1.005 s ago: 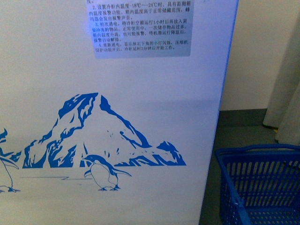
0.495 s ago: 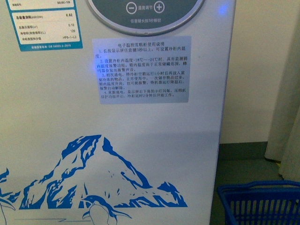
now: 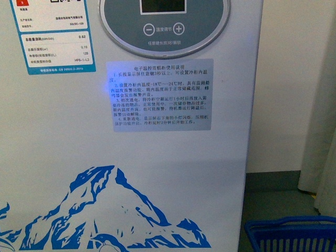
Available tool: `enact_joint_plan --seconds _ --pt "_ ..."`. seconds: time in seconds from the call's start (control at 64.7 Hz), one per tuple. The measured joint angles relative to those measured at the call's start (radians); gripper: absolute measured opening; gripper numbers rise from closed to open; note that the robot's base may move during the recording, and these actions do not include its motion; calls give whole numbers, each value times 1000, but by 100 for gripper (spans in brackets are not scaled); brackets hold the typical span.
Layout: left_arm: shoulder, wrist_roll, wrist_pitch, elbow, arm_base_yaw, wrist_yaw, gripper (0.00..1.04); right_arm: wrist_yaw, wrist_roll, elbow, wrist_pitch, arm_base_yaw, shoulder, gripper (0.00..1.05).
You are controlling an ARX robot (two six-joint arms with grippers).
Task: Put drink in fridge
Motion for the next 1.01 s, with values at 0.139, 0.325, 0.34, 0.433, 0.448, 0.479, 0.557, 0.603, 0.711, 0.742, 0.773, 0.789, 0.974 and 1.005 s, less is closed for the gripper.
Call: enact_joint_plan --seconds 0.139,0.325,0.34,0.433,0.448,0.479,0.557,0.603,0.711,0.742,0.773,0.789,0.974,1.005 --pt "0 0 0 0 0 0 97 82 -13 -42 31 16 0 36" --pt "0 0 0 0 0 0 97 136 -27 -73 84 78 -6 36" --pt "0 0 0 0 0 0 97 134 -27 -74 84 80 -6 36" --pt "0 0 0 0 0 0 97 134 -31 -77 85 85 -8 36" --pt "0 0 0 0 0 0 97 134 -31 -77 85 85 -9 36" --pt "0 0 0 0 0 0 97 135 -31 -77 85 86 -10 36" --pt "0 0 0 0 0 0 97 139 -31 -77 85 86 -12 36" --pt "0 0 0 0 0 0 97 142 -31 -77 85 86 -13 36" --pt "0 0 0 0 0 0 97 144 -31 -77 86 86 -15 36" --pt "0 0 0 0 0 0 97 144 -31 -77 87 86 -15 36" --pt "0 0 0 0 0 0 97 143 -31 -77 87 86 -15 36" --pt "0 0 0 0 0 0 97 143 -31 -79 87 86 -15 36" --pt "0 0 0 0 0 0 97 143 -31 -86 87 86 -15 36" --pt "0 0 0 0 0 0 97 143 -31 -86 87 86 -15 36"
